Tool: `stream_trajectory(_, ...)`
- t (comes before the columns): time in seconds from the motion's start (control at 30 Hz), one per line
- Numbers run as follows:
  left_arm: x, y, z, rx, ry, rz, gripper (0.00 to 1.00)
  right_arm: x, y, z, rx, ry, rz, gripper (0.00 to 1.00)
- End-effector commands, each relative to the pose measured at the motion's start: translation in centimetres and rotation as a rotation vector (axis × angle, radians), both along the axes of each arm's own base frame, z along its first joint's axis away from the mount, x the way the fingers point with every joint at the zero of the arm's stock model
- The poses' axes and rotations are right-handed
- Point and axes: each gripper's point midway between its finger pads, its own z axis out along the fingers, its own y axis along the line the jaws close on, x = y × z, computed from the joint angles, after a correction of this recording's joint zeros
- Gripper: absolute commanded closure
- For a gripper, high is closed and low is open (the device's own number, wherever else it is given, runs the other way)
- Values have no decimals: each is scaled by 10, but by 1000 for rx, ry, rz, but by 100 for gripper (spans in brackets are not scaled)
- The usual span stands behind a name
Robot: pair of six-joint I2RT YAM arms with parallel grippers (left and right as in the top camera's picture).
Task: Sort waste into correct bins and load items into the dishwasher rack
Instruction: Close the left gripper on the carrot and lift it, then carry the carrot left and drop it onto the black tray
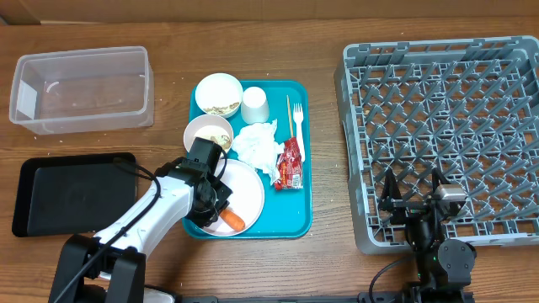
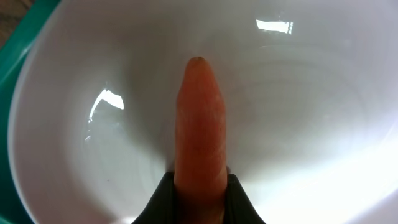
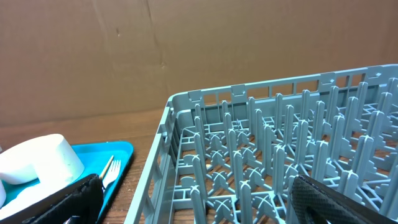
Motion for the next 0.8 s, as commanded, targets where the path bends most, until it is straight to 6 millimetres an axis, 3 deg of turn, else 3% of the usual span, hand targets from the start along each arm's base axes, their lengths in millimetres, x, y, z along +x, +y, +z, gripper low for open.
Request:
stream_trajectory(0.0, -4, 1, -1, 12, 18, -11, 96, 0, -3, -1, 3, -6, -14, 0)
stream_trajectory(0.13, 6, 5, 19, 4, 19, -44, 96, 0, -3, -1, 3, -6, -14, 0)
stream_trajectory(0.33, 36, 37, 80, 15, 1, -19, 96, 0, -3, -1, 3, -6, -14, 0)
stream_trajectory(0.43, 49, 68, 107, 19, -22, 51, 96, 0, -3, -1, 3, -6, -14, 0)
stream_trajectory(0.53, 54, 114, 125, 55, -35, 179, 96, 0, -3, -1, 3, -6, -14, 0)
stream_trajectory(0.57, 52, 128, 126, 69, -34, 220, 96, 0, -3, -1, 3, -6, -14, 0)
stream_trajectory(0.63, 41, 175, 125, 128, -16, 355, 96, 0, -3, -1, 3, -6, -14, 0)
stream_trajectory(0.77, 18, 233, 118, 165, 0, 555, 96, 0, -3, -1, 3, -6, -14, 0)
